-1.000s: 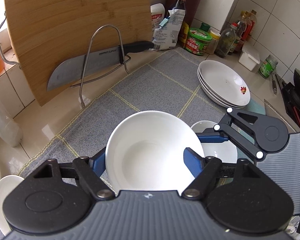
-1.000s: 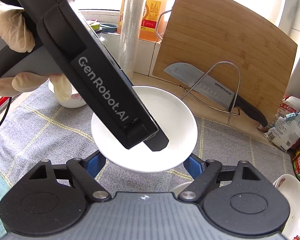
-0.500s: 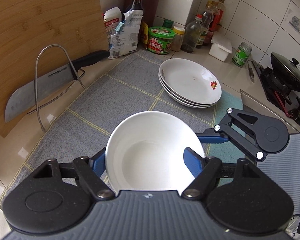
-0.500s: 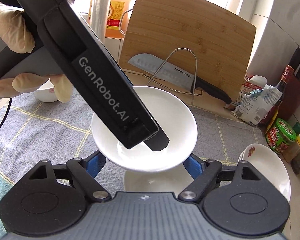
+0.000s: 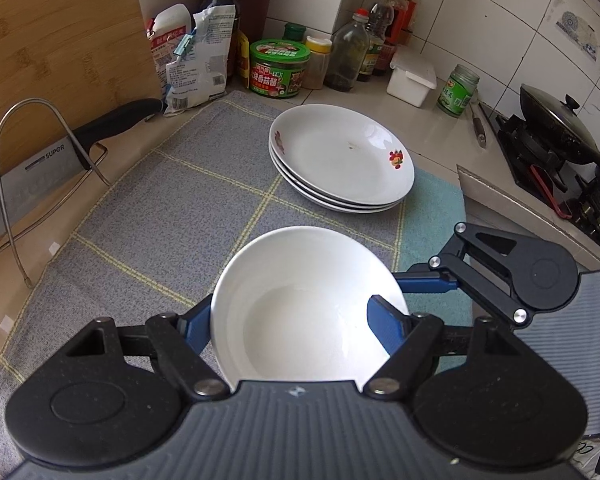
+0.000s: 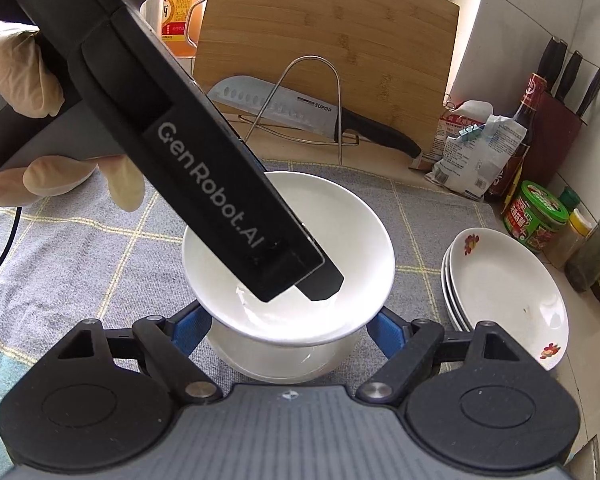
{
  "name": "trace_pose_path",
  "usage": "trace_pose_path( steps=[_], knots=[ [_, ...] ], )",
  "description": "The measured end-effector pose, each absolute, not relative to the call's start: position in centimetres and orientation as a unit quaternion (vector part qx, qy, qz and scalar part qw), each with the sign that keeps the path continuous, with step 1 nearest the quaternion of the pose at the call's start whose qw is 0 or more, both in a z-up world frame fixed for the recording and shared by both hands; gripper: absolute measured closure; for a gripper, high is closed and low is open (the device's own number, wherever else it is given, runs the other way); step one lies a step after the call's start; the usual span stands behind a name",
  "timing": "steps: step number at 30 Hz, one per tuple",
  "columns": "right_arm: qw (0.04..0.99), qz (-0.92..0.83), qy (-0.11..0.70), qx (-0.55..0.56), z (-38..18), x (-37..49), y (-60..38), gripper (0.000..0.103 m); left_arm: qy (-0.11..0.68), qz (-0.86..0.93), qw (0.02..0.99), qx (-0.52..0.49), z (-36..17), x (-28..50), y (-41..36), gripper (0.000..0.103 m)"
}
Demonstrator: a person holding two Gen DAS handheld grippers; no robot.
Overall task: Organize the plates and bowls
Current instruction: 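Lower the bowl into the other bowl and open the left tool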
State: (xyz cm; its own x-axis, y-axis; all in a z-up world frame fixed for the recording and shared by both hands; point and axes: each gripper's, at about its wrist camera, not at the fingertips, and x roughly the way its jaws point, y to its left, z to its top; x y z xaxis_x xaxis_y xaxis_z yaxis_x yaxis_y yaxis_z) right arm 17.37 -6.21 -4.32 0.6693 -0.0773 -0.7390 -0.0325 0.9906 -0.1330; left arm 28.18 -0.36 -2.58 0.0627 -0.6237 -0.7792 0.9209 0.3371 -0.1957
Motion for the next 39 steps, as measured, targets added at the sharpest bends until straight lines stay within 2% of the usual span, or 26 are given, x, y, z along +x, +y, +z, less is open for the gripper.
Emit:
trace_pose_path(
  steps=[39],
  knots=[
    [0.904,0.004,0.427,-0.029,-5.5,18.2,-7.0,0.014,0.431,-0.538,0.699,0.191,-4.6,28.6,-1.1,0.025]
  ],
)
